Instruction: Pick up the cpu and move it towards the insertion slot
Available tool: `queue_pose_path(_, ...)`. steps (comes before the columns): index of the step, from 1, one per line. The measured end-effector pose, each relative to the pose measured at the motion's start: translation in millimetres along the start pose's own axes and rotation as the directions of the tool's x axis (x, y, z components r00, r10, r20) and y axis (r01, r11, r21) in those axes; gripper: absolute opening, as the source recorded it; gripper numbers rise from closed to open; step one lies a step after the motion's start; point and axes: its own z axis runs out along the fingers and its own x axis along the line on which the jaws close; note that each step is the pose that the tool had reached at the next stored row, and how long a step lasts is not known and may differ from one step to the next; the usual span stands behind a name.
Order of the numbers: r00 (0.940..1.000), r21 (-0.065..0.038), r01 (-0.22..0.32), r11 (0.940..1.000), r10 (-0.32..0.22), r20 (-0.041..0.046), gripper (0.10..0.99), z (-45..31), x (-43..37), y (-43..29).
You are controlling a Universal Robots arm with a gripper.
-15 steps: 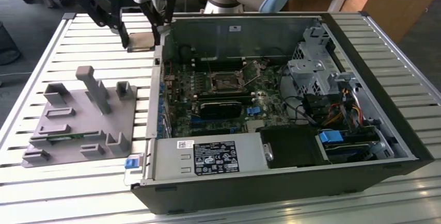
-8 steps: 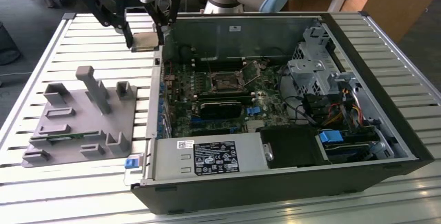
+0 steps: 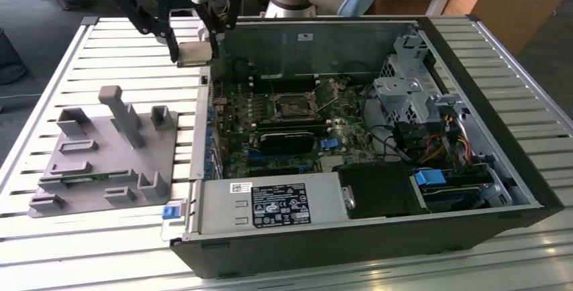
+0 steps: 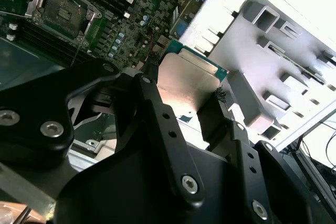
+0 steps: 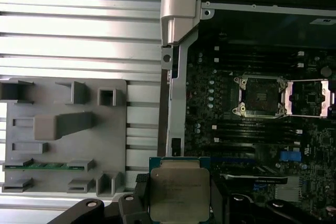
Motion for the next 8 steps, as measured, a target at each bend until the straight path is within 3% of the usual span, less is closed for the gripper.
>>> queue_pose_path(8, 1.0, 0.0, 0.0, 1.0, 0.0, 0.0001, 0.545, 0.1, -7.4, -0.2)
